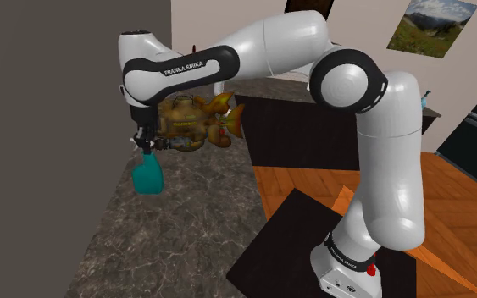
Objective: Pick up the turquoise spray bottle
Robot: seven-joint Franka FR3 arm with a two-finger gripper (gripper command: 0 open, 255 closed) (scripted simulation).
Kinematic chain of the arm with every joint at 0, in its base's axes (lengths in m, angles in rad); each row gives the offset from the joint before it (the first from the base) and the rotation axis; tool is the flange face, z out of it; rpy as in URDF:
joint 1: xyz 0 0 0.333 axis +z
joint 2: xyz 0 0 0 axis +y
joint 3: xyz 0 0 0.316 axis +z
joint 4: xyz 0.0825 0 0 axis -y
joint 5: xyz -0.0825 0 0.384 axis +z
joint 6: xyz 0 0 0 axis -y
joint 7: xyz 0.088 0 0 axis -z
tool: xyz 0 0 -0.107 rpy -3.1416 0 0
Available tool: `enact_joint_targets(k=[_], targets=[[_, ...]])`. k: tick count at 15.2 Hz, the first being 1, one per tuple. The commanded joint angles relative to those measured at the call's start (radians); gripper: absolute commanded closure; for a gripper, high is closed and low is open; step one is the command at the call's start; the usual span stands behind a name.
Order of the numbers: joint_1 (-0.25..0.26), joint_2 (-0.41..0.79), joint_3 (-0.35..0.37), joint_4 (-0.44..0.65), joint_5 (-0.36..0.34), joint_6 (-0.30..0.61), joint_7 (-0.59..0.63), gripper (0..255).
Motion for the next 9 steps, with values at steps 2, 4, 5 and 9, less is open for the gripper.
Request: enact_joint_targets(k=[2, 4, 5, 9], targets=[[0.000, -0.012, 0.001, 0.022, 0.002, -0.034, -0.001, 255], [0.000, -0.018, 0.002, 0.039, 0.003, -0.057, -0.002, 255], [0.000, -0.021, 0.002, 0.048, 0.004, -0.069, -0.002, 255], [0.001, -0.027, 0.003, 0.069, 0.005, -0.095, -0.003, 255]])
